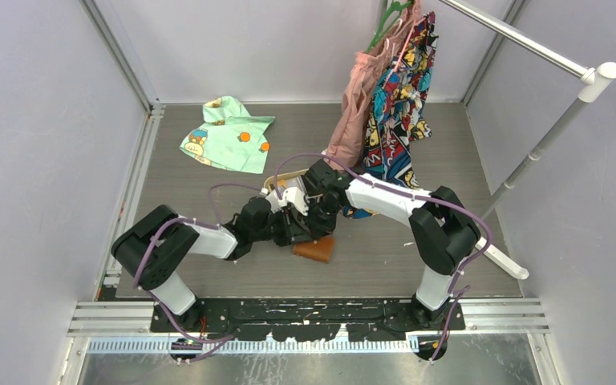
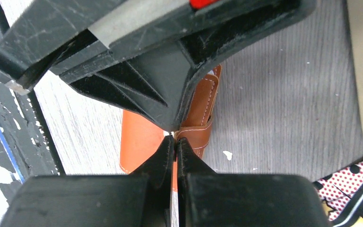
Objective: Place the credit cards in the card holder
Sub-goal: Close the card holder at the center of the board.
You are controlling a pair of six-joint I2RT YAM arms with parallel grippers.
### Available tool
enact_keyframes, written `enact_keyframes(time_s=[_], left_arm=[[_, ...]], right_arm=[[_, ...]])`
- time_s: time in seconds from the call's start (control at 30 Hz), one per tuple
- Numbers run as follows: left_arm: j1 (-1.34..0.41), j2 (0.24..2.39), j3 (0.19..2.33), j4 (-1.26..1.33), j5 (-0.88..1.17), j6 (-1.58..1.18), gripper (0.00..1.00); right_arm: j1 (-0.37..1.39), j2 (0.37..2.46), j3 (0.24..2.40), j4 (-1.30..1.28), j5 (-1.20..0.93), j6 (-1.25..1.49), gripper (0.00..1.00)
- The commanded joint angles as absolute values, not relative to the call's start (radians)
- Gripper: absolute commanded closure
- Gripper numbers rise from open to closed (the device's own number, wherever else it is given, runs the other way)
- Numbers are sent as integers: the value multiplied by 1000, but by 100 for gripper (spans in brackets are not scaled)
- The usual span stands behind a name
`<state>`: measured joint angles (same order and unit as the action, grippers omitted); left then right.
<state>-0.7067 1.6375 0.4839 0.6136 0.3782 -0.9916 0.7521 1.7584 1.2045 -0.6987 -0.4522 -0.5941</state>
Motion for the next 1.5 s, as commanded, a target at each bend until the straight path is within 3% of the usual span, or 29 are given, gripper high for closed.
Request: enact_keyframes(time_s=[0.0,0.3,0.63,1.47], left_arm=[[-701,1681,396,339,257,-926,100],[-701,1706,397,371,264,-937,100],[-701,1718,395,393,272,-942,100],[-701,1712,394,390,280,-936,100]], right_arm=[[770,1760,1192,-767,-523,-574,95],[785,1797,1193,-730,-577,-476,94],[783,1809,1192,-703,-572,-343,66],[761,1814,1206,-765,-471,-402,67]])
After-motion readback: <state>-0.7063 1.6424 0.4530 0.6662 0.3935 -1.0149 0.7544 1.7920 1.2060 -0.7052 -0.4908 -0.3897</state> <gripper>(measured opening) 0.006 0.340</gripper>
